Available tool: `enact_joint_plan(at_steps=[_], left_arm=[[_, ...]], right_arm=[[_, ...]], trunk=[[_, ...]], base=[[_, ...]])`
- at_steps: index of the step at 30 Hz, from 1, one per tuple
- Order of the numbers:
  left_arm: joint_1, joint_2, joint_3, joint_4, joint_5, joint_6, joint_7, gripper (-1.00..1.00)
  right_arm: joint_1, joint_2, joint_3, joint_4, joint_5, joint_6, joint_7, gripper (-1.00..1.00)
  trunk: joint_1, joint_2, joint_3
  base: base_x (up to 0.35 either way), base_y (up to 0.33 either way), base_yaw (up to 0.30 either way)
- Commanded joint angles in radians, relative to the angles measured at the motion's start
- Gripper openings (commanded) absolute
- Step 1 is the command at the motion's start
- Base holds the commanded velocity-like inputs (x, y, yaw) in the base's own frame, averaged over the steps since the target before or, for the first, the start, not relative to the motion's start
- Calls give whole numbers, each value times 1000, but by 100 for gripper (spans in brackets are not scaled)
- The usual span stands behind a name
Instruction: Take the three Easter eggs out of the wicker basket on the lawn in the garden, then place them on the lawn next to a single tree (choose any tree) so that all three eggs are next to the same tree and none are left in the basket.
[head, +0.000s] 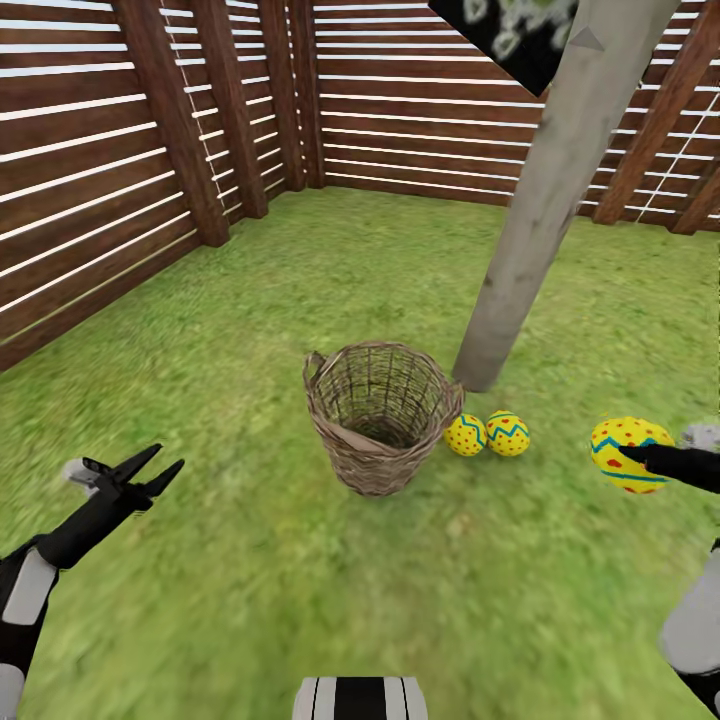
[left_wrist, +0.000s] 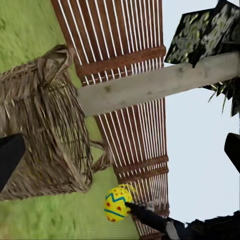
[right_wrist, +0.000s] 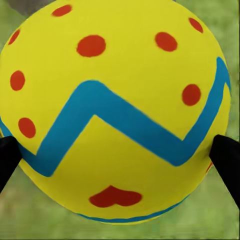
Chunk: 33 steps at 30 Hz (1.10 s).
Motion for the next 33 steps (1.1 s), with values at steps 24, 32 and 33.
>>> enact_joint_plan(at_steps=[24, 32, 33], left_arm=[[7, 14, 7, -46, -1, 9, -167, 100], [7, 15, 10, -46, 0, 9, -169, 100], [7, 15, 10, -46, 0, 9, -169, 100]], right_arm=[[-3, 118, 252, 368, 4, -265, -556, -100], [-3, 127, 253, 430, 7, -267, -556, -100], [-3, 127, 253, 437, 7, -268, -556, -100]], trunk=[[0, 0, -15], [0, 0, -26], [0, 0, -27]], base=[[193, -281, 65], [160, -312, 171], [160, -312, 171]])
